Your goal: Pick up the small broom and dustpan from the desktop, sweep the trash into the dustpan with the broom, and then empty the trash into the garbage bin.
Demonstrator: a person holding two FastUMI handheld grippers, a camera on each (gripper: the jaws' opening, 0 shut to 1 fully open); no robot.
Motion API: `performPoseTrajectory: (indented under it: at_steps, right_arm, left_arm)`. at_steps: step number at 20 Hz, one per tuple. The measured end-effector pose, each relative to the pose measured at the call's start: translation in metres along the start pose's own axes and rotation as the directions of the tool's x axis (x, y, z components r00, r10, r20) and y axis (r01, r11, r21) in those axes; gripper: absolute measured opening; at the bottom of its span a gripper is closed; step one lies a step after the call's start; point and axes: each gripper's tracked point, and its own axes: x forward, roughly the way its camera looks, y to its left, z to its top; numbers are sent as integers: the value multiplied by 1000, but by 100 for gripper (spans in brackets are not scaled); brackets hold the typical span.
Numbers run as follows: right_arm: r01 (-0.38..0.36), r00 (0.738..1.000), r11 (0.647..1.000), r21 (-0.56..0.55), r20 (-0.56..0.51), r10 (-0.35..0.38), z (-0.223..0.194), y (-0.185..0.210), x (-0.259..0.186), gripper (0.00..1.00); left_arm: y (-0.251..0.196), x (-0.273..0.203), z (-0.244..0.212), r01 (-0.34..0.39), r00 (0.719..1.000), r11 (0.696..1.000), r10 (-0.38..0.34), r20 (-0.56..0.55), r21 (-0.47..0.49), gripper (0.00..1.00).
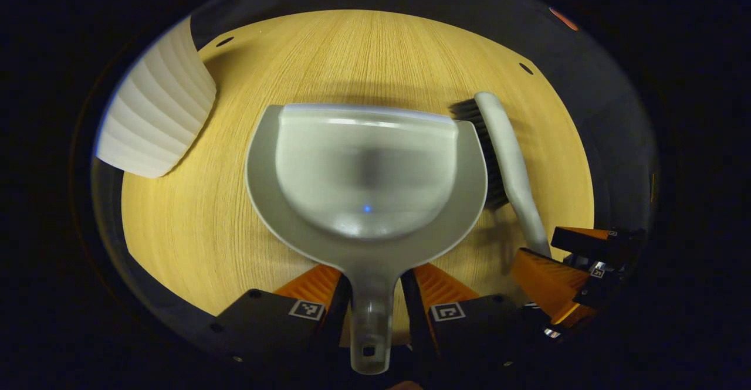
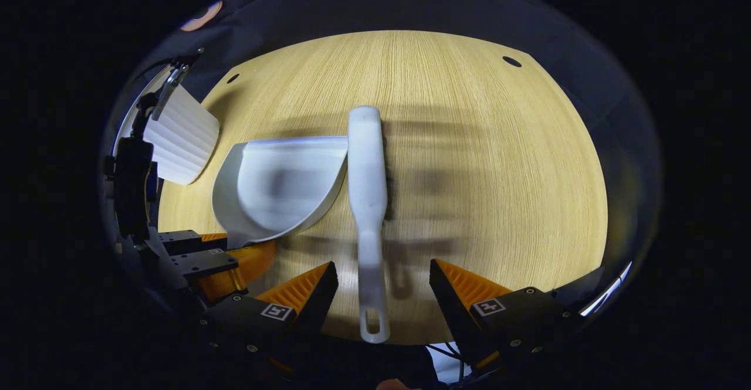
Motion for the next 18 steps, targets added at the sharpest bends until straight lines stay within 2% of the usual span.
performPoseTrajectory:
  at_steps: [5, 6, 7, 10, 12, 14, 16, 18]
  right_arm:
    - [-14, 995, 1000, 23, 95, 12, 22, -8, -24, 95]
    - [-10, 993, 1000, 28, 120, 7, 28, -10, -29, 95]
    - [-4, 990, 1000, 29, 143, -1, 32, -11, -31, 95]
    - [23, 972, 999, 28, 232, -29, 48, -20, -49, 95]
    - [47, 948, 999, 12, 316, -48, 63, -26, -66, 95]
    - [59, 909, 998, 4, 414, -55, 83, -26, -87, 95]
    - [58, 858, 998, 5, 511, -52, 102, -27, -110, 95]
    - [51, 791, 999, 13, 610, -48, 121, -26, -135, 95]
  left_arm:
    - [-1, -35, 7, 19, 995, 1000, -19, 95, 6, 73]
    - [1, -42, 11, 4, 992, 1000, -5, 122, 10, 87]
    - [3, -45, 20, -11, 986, 1000, 8, 166, 18, 91]
    - [5, -69, 40, -42, 962, 999, 33, 271, 30, 91]
    - [13, -85, 45, -77, 924, 996, 55, 379, 42, 91]
    - [18, -103, 56, -114, 867, 992, 73, 492, 52, 96]
    - [18, -115, 62, -130, 803, 989, 66, 592, 66, 96]
    - [13, -126, 59, -140, 729, 987, 44, 683, 85, 96]
